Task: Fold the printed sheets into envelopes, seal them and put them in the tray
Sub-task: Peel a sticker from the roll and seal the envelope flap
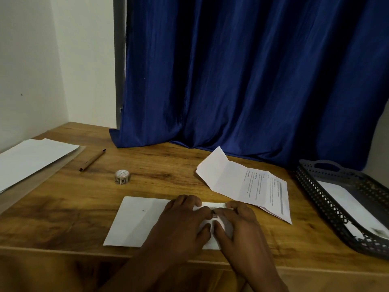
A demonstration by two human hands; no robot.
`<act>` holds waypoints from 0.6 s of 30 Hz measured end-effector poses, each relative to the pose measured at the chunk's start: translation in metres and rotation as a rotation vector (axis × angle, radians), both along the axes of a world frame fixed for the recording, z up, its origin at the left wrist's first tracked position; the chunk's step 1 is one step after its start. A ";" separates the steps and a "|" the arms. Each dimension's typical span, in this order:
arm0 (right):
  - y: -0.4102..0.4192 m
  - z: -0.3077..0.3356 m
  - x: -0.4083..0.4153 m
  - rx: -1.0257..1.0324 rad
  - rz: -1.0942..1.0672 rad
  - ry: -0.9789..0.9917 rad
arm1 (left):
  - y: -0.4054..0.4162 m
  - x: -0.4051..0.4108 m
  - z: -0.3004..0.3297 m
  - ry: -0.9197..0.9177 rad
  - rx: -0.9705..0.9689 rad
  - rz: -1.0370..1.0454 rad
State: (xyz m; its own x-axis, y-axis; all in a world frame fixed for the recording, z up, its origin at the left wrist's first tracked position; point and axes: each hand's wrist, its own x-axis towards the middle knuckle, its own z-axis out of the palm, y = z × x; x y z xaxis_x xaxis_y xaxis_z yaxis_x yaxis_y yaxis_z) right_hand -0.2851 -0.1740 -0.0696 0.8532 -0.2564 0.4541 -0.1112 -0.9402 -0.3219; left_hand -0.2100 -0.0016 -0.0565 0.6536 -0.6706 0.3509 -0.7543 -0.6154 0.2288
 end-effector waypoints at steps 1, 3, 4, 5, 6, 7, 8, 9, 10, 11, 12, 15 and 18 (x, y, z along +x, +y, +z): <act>0.000 0.001 0.001 -0.059 -0.014 0.044 | 0.000 0.000 0.000 0.004 0.001 -0.002; 0.001 0.003 0.002 -0.150 -0.035 0.115 | 0.001 0.001 0.000 0.008 0.000 -0.013; 0.002 0.003 0.002 -0.173 -0.044 0.137 | 0.002 0.001 0.000 0.008 -0.002 -0.018; 0.003 0.003 0.002 -0.185 -0.049 0.150 | 0.002 0.001 0.000 0.009 -0.005 -0.022; 0.003 0.003 0.003 -0.191 -0.051 0.162 | 0.002 0.001 0.000 0.010 -0.007 -0.024; 0.004 0.003 0.003 -0.198 -0.051 0.173 | 0.002 0.001 -0.001 0.010 -0.010 -0.024; 0.004 0.002 0.004 -0.206 -0.049 0.180 | 0.002 0.001 -0.001 0.011 -0.012 -0.023; 0.004 0.002 0.004 -0.213 -0.047 0.182 | 0.002 0.001 -0.002 0.010 -0.015 -0.023; 0.004 0.002 0.004 -0.212 -0.045 0.182 | 0.002 0.001 -0.002 0.009 -0.014 -0.023; 0.004 0.003 0.004 -0.203 -0.044 0.180 | 0.002 0.002 -0.002 0.008 -0.012 -0.022; 0.003 0.003 0.003 -0.189 -0.045 0.177 | 0.002 0.002 -0.002 0.007 -0.010 -0.022; 0.003 0.005 -0.003 -0.121 -0.045 0.123 | 0.001 0.002 -0.002 0.013 -0.020 -0.018; 0.004 0.007 -0.006 -0.056 -0.036 0.060 | 0.000 0.001 -0.001 0.010 -0.023 -0.009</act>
